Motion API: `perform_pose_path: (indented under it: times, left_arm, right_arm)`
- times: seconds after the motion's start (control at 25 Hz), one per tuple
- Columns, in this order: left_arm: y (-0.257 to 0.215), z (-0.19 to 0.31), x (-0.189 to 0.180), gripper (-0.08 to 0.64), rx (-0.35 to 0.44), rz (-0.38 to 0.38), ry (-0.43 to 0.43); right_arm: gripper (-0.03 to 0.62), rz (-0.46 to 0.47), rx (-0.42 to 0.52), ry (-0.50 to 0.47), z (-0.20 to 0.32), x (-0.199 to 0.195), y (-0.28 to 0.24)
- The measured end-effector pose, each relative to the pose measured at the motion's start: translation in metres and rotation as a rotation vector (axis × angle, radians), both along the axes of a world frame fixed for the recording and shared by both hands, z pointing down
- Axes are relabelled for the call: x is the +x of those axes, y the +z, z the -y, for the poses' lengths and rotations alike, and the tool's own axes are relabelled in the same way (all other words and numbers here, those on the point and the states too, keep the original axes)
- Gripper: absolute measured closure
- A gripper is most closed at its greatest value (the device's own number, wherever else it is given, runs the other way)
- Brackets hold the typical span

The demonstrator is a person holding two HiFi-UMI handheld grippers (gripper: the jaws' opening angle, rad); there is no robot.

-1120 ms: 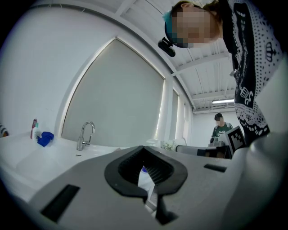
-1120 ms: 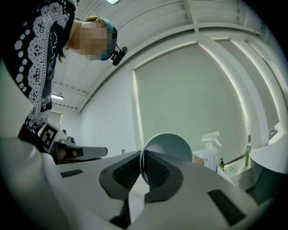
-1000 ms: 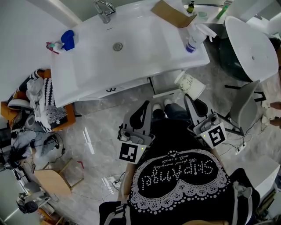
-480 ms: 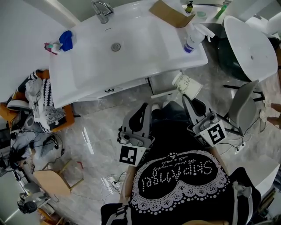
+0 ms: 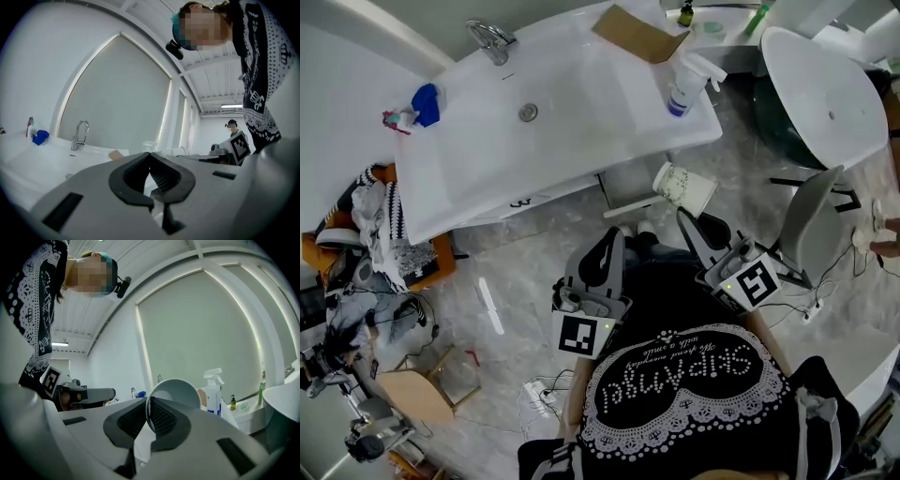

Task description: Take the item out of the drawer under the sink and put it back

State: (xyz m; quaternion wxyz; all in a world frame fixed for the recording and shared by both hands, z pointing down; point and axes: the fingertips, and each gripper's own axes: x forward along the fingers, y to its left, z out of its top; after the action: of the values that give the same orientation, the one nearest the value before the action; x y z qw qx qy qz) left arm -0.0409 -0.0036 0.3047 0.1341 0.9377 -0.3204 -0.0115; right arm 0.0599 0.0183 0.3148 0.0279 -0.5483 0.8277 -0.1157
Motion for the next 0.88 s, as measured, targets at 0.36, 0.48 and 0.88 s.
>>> perform_pose_path:
  times: [0.36, 0.48, 0.88]
  left_arm:
    - [0.015, -0.024, 0.033, 0.555, 0.014, 0.033, 0.021]
    - [0.015, -0.025, 0.039, 0.555, 0.016, 0.029, 0.011]
    - [0.013, -0.025, 0.044, 0.555, 0.027, 0.030, 0.007]
  right_arm:
    - [0.566, 0.020, 0.016, -0.051, -0.019, 0.023, 0.007]
    - [0.567, 0.022, 0.024, -0.032, -0.022, 0.035, 0.008]
    - [0.568, 0.022, 0.030, -0.042, -0.024, 0.037, 0.008]
